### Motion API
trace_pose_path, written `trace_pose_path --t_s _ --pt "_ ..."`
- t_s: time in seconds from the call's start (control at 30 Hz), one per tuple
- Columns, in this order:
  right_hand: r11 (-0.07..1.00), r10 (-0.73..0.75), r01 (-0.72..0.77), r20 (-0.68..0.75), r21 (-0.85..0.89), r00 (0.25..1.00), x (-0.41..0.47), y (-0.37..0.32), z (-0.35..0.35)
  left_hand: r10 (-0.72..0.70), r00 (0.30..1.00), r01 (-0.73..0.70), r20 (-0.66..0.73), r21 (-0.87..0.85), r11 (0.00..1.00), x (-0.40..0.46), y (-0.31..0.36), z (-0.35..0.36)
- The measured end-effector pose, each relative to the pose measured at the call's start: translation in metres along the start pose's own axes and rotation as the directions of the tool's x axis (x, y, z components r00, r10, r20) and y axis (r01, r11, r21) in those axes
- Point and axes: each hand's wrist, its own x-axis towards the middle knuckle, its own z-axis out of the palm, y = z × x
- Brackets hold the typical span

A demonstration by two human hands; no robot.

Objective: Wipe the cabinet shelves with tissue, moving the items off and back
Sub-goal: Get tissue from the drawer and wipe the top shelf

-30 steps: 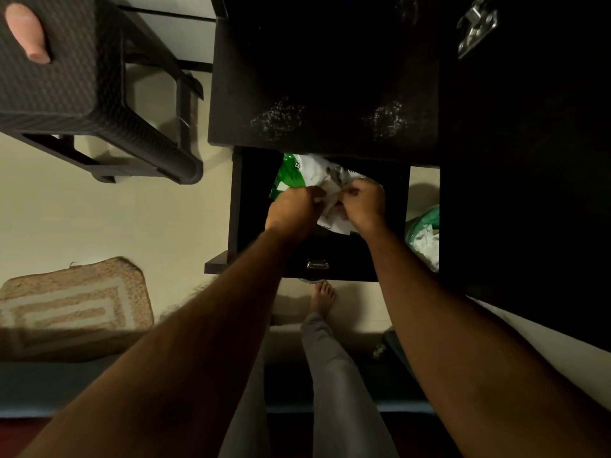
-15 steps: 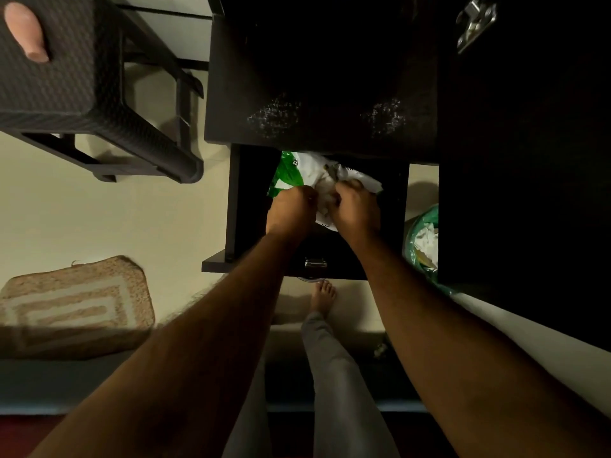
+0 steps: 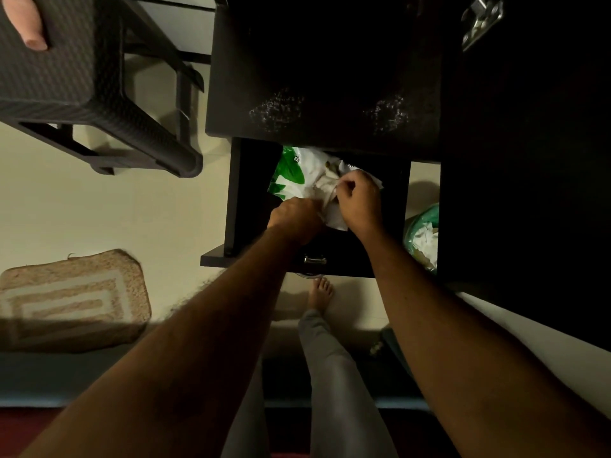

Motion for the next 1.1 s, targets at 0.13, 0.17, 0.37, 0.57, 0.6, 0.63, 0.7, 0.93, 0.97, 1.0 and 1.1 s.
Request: trace_pose_path --t_s 0.13,0.17,0.37,0.57,0.6,0.63,0.7,0.93,0.97,1.0,1.1 --pt "0.933 0.216 -0.211 0.013 0.29 0.976 -0.001 -0.002 -0.003 -0.008 1.0 0.008 0.024 0.016 1.0 -0.001 -0.002 0.002" --pt "0.91 0.255 -0.247 0.021 0.334 0.967 -0.002 -0.002 -0.004 -0.012 1.0 0.012 0.024 0.023 1.0 -0.001 -0.001 0.002" --pt "0.828 0.345 -0.293 -0.021 0.479 0.938 -0.005 -0.006 -0.014 -0.008 1.0 0.007 0.014 0.068 0.998 0.004 0.001 0.009" --pt "0.82 0.356 -0.245 -0.125 0.517 0.926 -0.006 -0.014 -0.024 -0.024 0.997 0.016 0.072 0.103 0.995 0.004 0.003 0.007" --pt "0.818 0.359 -0.243 -0.133 0.521 0.924 -0.006 -0.015 -0.028 -0.025 0.997 0.017 0.077 0.098 0.995 0.003 0.005 0.006" --pt "0.824 0.348 -0.233 -0.135 0.516 0.928 -0.006 -0.017 -0.032 -0.027 0.997 0.02 0.078 0.087 0.996 0.003 0.006 0.004" --pt "0.855 0.29 -0.188 -0.145 0.484 0.946 -0.01 -0.023 -0.042 -0.031 0.998 0.028 0.063 0.05 0.998 -0.003 0.012 -0.001" --pt "0.931 0.16 -0.119 -0.093 0.345 0.983 -0.026 -0.039 -0.074 -0.075 0.995 0.051 -0.061 -0.332 0.942 -0.029 0.023 -0.026" --pt "0.939 0.16 -0.128 -0.075 0.318 0.984 -0.027 -0.041 -0.076 -0.067 0.997 0.048 -0.041 -0.362 0.931 -0.03 0.024 -0.028" --pt "0.945 0.16 -0.136 -0.059 0.297 0.985 -0.028 -0.042 -0.078 -0.052 0.999 0.043 -0.016 -0.358 0.933 -0.031 0.025 -0.029" --pt "0.959 0.152 -0.14 -0.033 0.245 0.988 -0.025 -0.041 -0.08 0.034 0.999 -0.026 0.032 -0.225 0.974 -0.026 0.027 -0.027"
